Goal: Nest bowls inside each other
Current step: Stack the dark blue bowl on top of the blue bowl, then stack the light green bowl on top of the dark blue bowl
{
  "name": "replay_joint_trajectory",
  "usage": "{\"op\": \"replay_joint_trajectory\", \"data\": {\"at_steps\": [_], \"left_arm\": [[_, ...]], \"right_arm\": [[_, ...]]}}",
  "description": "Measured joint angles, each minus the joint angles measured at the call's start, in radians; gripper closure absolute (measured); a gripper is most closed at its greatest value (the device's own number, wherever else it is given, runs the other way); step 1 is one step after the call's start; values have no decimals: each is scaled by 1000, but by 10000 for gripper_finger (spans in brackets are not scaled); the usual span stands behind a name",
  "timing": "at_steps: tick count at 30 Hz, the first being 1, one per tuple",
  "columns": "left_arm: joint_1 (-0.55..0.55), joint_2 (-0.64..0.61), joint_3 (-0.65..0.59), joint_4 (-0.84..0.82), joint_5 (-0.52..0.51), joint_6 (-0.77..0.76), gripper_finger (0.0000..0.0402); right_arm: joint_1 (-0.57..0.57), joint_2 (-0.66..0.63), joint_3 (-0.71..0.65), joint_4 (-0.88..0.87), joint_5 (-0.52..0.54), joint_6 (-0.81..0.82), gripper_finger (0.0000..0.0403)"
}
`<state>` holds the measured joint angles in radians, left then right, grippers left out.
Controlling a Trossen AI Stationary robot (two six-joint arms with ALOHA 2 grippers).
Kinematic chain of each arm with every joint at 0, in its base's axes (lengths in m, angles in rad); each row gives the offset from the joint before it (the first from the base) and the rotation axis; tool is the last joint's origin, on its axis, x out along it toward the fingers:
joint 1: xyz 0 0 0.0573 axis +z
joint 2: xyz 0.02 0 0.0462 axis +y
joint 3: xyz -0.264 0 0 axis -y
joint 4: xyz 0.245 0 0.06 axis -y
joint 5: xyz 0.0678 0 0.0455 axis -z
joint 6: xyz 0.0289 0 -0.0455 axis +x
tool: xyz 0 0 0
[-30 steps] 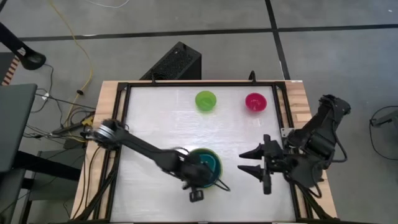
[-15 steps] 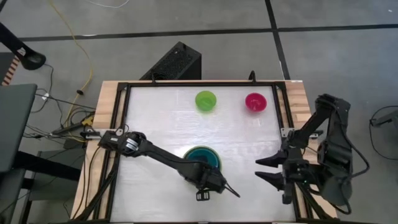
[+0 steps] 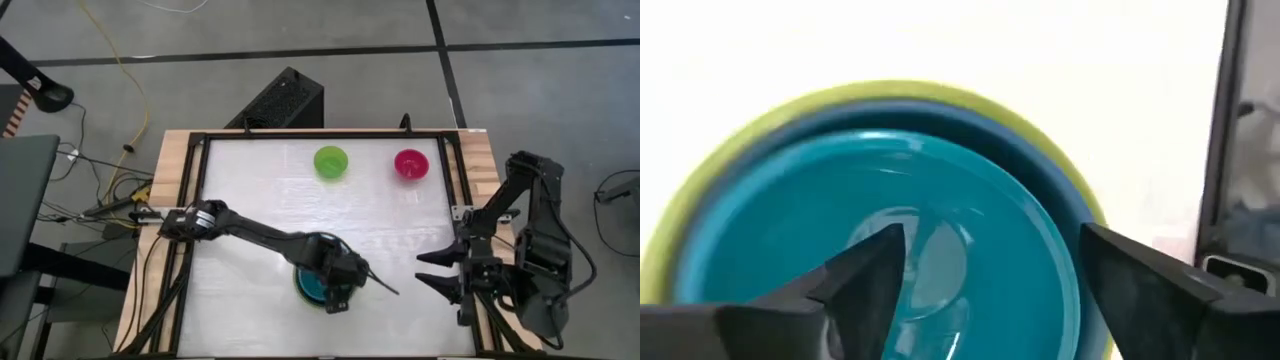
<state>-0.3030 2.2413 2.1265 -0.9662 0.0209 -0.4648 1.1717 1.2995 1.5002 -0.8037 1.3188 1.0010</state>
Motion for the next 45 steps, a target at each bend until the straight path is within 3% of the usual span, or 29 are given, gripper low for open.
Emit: {"op": "replay_joint_trajectory", "data": {"at_steps": [5, 13, 18, 27, 32, 39, 42, 45], "left_arm": [[22, -76, 0, -1, -73, 20, 109], [99, -243, 0, 8, -218, 149, 109], [200, -305, 1, 24, -184, 262, 109], [455, -313, -111, 22, 41, 456, 109], [592, -309, -248, 93, 155, 529, 109], [718, -308, -416, 185, 241, 562, 109], [746, -308, -429, 186, 264, 580, 109], [759, -310, -430, 190, 269, 596, 109]], "right_arm": [[-11, 31, 0, -234, 44, 227, 178], [-139, 166, -2, -758, -86, 806, 178], [-274, 143, -102, -684, -116, 803, 178], [-445, -58, -393, -562, -191, 800, 178], [-540, -183, -505, -458, -314, 648, 178], [-742, -310, -594, -100, -494, 168, 178], [-878, -318, -596, 81, -634, -88, 178], [-1037, -290, -596, 301, -859, -321, 178]]}}
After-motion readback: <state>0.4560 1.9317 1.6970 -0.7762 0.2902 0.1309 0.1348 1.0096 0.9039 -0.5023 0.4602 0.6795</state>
